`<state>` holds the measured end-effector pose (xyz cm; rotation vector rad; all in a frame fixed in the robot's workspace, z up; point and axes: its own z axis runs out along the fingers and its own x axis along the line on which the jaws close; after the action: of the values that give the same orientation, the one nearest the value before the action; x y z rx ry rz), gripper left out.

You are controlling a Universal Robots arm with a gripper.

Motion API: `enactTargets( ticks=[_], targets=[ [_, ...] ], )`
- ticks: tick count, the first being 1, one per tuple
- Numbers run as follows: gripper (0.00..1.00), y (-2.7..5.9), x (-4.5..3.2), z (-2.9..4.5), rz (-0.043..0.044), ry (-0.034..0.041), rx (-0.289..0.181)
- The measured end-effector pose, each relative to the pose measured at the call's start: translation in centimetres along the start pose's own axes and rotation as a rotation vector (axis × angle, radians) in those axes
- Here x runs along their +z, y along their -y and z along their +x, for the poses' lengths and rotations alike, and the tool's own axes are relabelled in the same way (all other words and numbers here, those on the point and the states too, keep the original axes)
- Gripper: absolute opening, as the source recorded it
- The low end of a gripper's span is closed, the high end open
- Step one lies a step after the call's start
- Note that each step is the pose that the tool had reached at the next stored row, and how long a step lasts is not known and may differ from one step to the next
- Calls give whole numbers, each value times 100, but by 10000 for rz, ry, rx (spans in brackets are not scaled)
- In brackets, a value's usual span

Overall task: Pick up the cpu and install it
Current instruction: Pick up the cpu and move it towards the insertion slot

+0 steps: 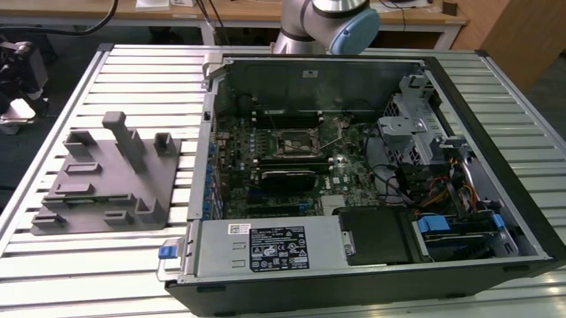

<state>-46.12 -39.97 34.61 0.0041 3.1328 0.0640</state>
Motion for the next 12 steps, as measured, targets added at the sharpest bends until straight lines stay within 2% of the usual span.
enactTargets(
  ticks=[12],
  targets=[
    [53,-29,-236,-2,0,0,0]
  ],
)
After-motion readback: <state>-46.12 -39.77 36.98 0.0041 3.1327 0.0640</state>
